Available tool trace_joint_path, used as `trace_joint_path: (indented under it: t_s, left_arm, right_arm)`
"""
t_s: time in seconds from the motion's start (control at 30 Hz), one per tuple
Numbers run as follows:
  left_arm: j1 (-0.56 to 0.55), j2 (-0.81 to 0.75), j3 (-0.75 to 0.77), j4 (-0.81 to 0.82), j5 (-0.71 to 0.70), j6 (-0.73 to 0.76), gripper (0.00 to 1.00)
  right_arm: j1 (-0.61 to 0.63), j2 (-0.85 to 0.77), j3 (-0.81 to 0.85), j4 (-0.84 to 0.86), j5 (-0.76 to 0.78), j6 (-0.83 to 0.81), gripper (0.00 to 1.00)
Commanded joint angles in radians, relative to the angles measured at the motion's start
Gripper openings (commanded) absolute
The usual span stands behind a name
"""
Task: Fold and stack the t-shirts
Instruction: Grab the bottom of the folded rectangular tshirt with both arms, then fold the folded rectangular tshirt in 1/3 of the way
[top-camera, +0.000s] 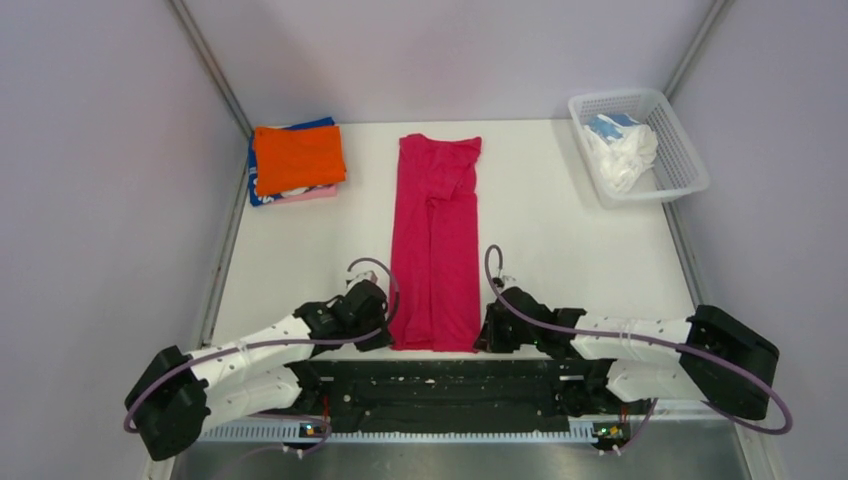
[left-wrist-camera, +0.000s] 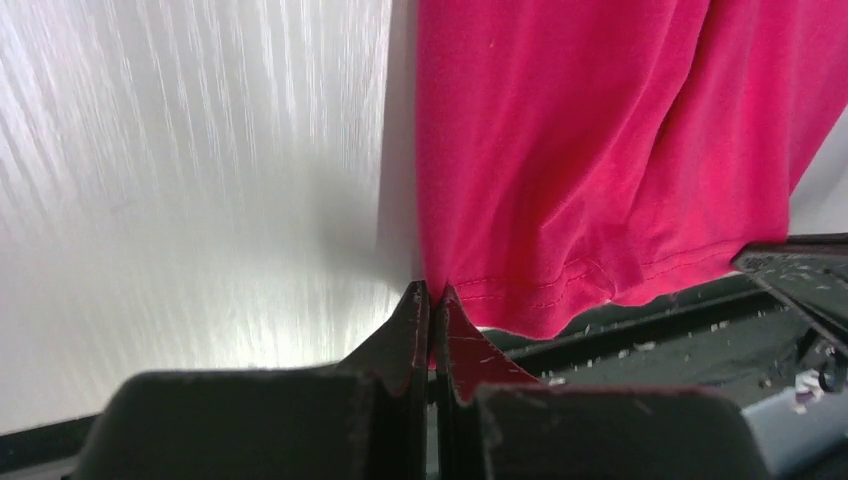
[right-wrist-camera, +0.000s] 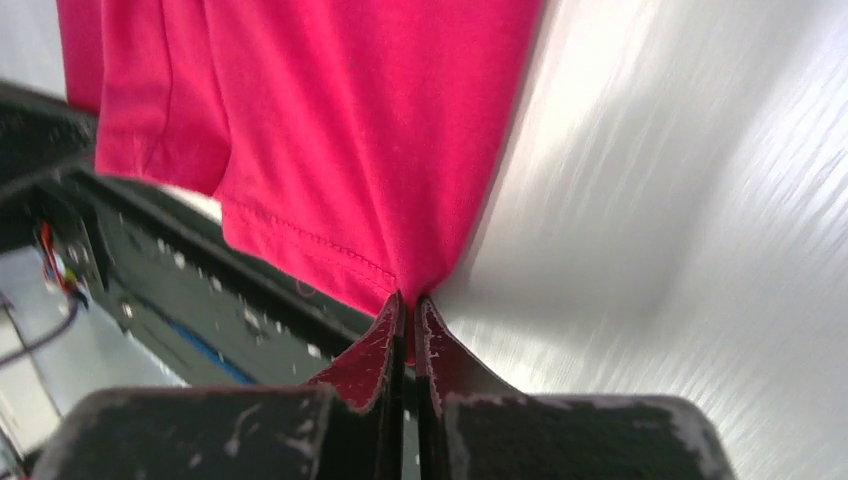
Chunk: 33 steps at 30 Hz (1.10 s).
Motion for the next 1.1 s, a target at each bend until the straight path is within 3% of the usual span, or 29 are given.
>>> trace_joint_path:
  t_s: [0.0,0.13,0.3,0.4,0.53,0.63,0.8,1.07]
  left_arm:
    - [-0.005,-0.101,-0.034,-0.089,0.091,-0.037,0.00]
    - [-0.019,-0.184,-0.042,-0.090,0.174,-0.071,0.00]
    - [-0.018,-0.212,0.036,-0.091,0.108,-0.046,0.00]
    - [-0.012,-0.165,0.092,-0.012,0.056,-0.009,0.00]
    - [0.038,-0.049,0.223,-0.058,-0.062,0.051,0.00]
    - [0.081,0.038,0.300,-0.007,-0.137,0.098,0.00]
    - [0.233,0.226,0.428,0.109,-0.087,0.189,0.00]
    - [0.355,0.494,0.654,0.110,-0.053,0.325,0.00]
  right_arm:
    - [0.094,-0.119,-0.040,-0.099,-0.040,0.016,0.00]
    - [0.105,-0.248,-0.109,-0.022,-0.088,0.070,0.00]
    - [0.103,-0.325,-0.050,-0.074,-0.004,0.035,0.00]
    - [0.077,-0.315,-0.007,-0.065,0.016,-0.019,0.00]
    - [-0.064,-0.279,0.033,-0.001,-0.021,-0.079,0.00]
    - [-0.171,-0.208,0.080,0.086,-0.051,-0.178,0.00]
    - [-0.317,-0.014,0.195,0.188,-0.102,-0.287,0.00]
    - [-0.433,0.254,0.409,0.221,-0.119,-0.361,0.00]
